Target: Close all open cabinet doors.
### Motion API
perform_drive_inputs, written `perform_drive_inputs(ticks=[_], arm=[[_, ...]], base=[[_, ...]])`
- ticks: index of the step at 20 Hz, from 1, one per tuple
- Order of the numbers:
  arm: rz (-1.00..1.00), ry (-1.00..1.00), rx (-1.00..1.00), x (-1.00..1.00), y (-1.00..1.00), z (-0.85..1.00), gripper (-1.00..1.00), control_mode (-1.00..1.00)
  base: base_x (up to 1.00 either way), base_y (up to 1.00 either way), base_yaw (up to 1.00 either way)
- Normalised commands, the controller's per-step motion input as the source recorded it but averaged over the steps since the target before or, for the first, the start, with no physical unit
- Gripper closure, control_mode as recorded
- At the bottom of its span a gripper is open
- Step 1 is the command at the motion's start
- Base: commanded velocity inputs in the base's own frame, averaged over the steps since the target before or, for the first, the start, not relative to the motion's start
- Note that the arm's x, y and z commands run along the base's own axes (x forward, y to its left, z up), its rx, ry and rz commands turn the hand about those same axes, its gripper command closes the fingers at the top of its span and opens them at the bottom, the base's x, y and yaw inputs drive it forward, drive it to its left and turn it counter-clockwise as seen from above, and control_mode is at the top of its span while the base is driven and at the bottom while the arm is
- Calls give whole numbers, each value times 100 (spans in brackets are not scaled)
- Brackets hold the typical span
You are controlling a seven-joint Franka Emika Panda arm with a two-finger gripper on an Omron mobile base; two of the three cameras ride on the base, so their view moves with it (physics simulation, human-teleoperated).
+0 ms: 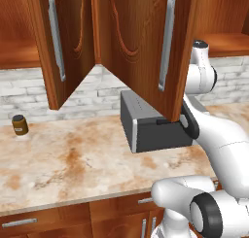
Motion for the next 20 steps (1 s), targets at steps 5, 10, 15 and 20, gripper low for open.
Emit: perform_drive_inputs(ticks=[5, 10, 15, 20], arm=[[0, 0, 0, -2, 0, -2, -100, 100], [0, 0, 0, 0, 0, 0, -100, 100], [0, 0, 0, 0, 0, 0, -100, 100], [0, 0, 0, 0, 0, 0, -100, 100]], base=[[-17, -13, 0], [-28, -29, 0], [-15, -43, 0], [-15, -46, 0]])
